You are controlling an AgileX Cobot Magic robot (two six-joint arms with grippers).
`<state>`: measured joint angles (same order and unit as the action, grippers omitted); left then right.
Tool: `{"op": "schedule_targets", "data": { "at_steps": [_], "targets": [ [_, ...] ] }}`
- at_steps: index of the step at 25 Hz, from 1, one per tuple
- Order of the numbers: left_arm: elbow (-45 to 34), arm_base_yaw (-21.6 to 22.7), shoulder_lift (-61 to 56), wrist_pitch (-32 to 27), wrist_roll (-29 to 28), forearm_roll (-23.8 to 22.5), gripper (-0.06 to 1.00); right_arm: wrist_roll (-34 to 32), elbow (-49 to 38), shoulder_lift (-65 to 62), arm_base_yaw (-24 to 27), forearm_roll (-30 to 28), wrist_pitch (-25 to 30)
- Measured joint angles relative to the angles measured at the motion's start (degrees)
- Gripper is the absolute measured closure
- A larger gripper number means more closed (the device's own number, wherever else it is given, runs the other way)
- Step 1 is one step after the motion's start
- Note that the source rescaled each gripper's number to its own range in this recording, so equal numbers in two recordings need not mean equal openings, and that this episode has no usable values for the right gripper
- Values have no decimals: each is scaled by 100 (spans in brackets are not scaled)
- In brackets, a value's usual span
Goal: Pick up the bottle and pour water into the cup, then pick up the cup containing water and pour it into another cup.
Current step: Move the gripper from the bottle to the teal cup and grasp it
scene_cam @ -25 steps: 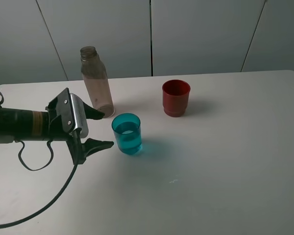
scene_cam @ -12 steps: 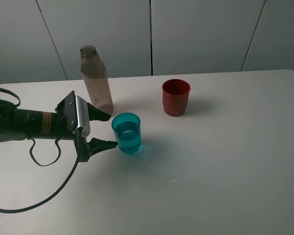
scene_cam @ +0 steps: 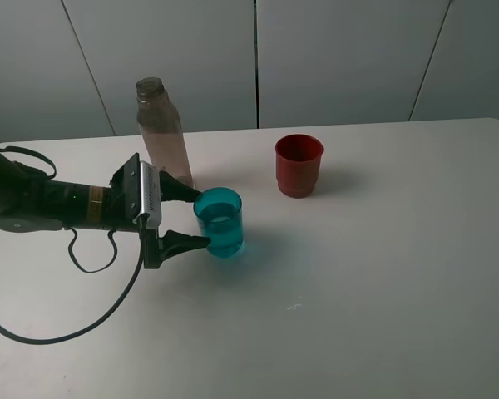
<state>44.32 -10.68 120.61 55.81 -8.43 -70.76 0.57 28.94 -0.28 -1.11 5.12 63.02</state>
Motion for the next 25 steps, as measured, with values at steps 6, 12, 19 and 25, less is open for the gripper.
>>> {"op": "schedule_targets", "data": {
  "at_steps": [6, 12, 19, 25],
  "targets": [
    [178, -160, 263, 183, 0, -36, -5, 0, 0, 0, 0, 0, 0],
    [446, -290, 506, 243, 0, -10, -5, 0, 0, 0, 0, 0, 0],
    [805, -486, 751, 351, -39, 12, -5, 0, 0, 0, 0, 0, 0],
    [913, -576, 917, 401, -52, 162, -5, 0, 0, 0, 0, 0, 0]
  ]
}}
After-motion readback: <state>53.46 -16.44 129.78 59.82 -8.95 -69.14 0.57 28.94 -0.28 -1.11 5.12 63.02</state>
